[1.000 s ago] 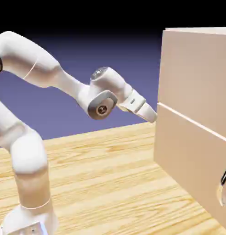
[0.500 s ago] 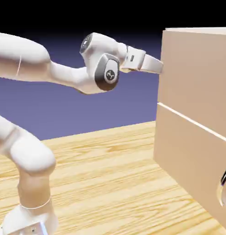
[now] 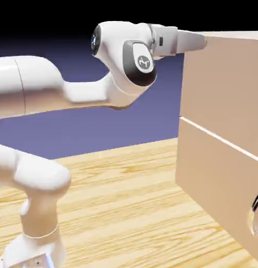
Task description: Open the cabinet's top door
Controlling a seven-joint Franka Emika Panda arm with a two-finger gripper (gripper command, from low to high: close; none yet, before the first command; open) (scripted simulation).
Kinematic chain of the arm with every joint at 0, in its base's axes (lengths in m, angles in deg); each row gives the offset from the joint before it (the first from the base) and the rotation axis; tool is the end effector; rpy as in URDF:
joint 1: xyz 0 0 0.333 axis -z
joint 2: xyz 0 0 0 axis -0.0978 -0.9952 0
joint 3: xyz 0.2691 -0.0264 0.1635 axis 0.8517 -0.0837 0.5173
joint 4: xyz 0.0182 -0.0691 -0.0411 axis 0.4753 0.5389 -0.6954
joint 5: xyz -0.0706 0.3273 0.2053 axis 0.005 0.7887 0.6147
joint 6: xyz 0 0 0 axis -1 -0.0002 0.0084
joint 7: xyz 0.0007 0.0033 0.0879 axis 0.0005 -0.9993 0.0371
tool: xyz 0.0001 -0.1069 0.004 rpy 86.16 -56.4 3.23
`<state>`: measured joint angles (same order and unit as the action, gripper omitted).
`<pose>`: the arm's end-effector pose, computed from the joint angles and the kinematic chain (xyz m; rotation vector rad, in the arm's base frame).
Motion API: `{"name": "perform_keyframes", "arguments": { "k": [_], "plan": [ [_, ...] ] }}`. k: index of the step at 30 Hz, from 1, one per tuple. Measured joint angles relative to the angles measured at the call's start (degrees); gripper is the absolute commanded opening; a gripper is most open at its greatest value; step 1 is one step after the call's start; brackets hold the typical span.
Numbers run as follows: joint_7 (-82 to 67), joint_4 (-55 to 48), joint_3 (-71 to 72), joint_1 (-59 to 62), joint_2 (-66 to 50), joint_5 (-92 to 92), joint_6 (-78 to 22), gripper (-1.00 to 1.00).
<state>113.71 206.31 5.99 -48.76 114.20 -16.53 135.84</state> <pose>0.3610 -0.1250 0.7028 -1.8257 0.5691 -1.7222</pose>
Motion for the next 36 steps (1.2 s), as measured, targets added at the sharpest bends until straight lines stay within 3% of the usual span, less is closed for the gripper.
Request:
{"name": "perform_keyframes", "arguments": {
  "k": [20,26,27,29,36],
  "plan": [
    [24.5,-19.1,-31.0,-27.2,14.5,-49.8,1.2,0.0],
    [23.7,-27.1,-34.5,-36.4,15.0,-50.9,0.6,0.0],
    [23.5,-28.0,-34.9,-37.4,15.1,-50.8,0.5,-1.0],
    [23.5,-28.0,-34.9,-37.4,15.1,-50.8,0.5,-1.0],
    [30.9,-13.5,-26.7,-26.4,20.6,-59.9,-11.7,-1.0]
  ]
}}
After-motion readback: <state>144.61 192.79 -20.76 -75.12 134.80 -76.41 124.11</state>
